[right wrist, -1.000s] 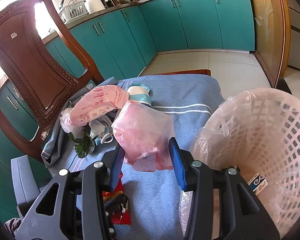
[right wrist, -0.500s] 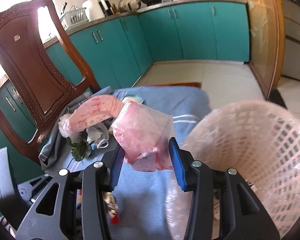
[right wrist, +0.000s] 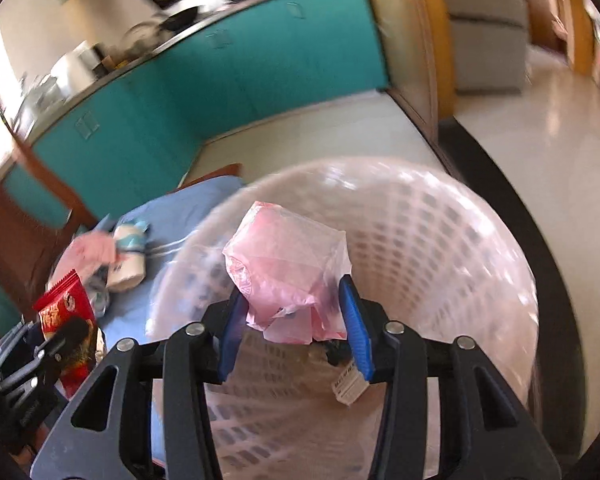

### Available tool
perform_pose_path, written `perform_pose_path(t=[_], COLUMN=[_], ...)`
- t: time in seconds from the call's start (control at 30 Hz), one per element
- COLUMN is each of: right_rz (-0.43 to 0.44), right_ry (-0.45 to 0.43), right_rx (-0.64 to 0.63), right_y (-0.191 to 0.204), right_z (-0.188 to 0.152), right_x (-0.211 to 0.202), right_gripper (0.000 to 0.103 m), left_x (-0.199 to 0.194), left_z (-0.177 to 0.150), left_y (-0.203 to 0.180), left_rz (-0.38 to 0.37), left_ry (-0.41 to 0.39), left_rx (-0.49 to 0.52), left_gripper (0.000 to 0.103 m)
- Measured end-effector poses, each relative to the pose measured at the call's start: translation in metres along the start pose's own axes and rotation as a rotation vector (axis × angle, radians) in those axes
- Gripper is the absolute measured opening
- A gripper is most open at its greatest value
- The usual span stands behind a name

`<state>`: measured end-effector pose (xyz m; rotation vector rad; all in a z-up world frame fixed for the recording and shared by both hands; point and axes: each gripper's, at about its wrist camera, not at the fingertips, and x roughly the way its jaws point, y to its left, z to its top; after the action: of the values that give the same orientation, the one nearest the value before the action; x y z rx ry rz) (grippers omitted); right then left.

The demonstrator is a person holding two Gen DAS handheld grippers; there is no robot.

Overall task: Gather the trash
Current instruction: 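Carry the pink bag and red packet over the basket and open both grippers, then grasp the pink printed wrapper on the seat with the left gripper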

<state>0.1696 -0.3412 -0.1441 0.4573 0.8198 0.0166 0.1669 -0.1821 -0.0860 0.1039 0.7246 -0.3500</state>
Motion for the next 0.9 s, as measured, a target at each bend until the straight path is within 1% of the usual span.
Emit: perform_pose_path(t=[0.03, 0.1, 0.17, 0.2, 0.23, 0.27, 0.33, 0.43, 0.47, 0.53, 0.6, 0.63, 0.67, 0.73, 0.77, 0.8, 0.83, 0.9], right_rz=[0.019, 0.007, 0.003, 0.002, 0.002, 0.001, 0.000, 0.005, 0.009, 0.021, 0.033, 0.036, 0.042, 0.049, 0.051, 0.058, 0.069, 0.105], right_ry=[-0.002, -0.028, -0.066, -0.088, -0.106, -0.124, -0.137, -0.125, -0.122, -0.117, -0.117, -0.117, -0.117, -0.112, -0.103, -0.088, -0.074, -0.030], right_rx=[0.045, 0.129, 0.207, 0.241, 0.267, 0.289, 0.304, 0.298, 0.294, 0.277, 0.245, 0.225, 0.184, 0.110, 0.060, 0.020, -0.003, -0.056], right_y=[-0.009, -0.023, -0.036, -0.043, -0.048, -0.052, -0.055, -0.051, -0.048, -0.039, -0.026, -0.020, -0.008, 0.012, 0.026, 0.038, 0.044, 0.064], right_z=[0.002, 0.003, 0.003, 0.003, 0.003, 0.003, 0.003, 0.005, 0.005, 0.007, 0.010, 0.011, 0.011, 0.012, 0.011, 0.009, 0.007, 0.002], right_x=[-0.001, -0.006, -0.013, -0.017, -0.021, -0.024, -0.026, -0.022, -0.021, -0.018, -0.015, -0.014, -0.012, -0.008, -0.003, 0.003, 0.007, 0.018], right_gripper=[0.049, 0.055, 0.058, 0.061, 0.063, 0.064, 0.064, 0.065, 0.065, 0.065, 0.065, 0.065, 0.065, 0.065, 0.065, 0.064, 0.064, 0.064], left_x=[0.006, 0.017, 0.028, 0.032, 0.036, 0.037, 0.037, 0.032, 0.030, 0.023, 0.015, 0.011, 0.005, -0.003, -0.006, -0.007, -0.005, 0.009], left_z=[0.002, 0.004, 0.004, 0.003, 0.003, 0.003, 0.002, 0.001, 0.001, -0.001, -0.003, -0.003, -0.002, 0.003, 0.007, 0.014, 0.019, 0.029], left_y=[-0.008, -0.022, -0.036, -0.041, -0.046, -0.049, -0.054, -0.050, -0.046, -0.028, -0.005, 0.010, 0.030, 0.062, 0.079, 0.102, 0.116, 0.139], left_rz=[-0.030, -0.081, -0.129, -0.146, -0.164, -0.174, -0.178, -0.149, -0.132, -0.068, 0.012, 0.067, 0.138, 0.245, 0.296, 0.338, 0.348, 0.367], left_ry=[0.004, 0.026, 0.046, 0.055, 0.065, 0.069, 0.066, 0.047, 0.042, 0.021, 0.001, -0.008, -0.025, -0.049, -0.056, -0.058, -0.049, 0.012], left_rx=[0.006, 0.016, 0.031, 0.038, 0.045, 0.048, 0.054, 0.066, 0.063, 0.035, 0.000, -0.021, -0.042, -0.070, -0.090, -0.113, -0.117, -0.077], left_gripper=[0.042, 0.042, 0.042, 0.043, 0.047, 0.059, 0.075, 0.077, 0.079, 0.080, 0.080, 0.080, 0.080, 0.081, 0.087, 0.090, 0.094, 0.094])
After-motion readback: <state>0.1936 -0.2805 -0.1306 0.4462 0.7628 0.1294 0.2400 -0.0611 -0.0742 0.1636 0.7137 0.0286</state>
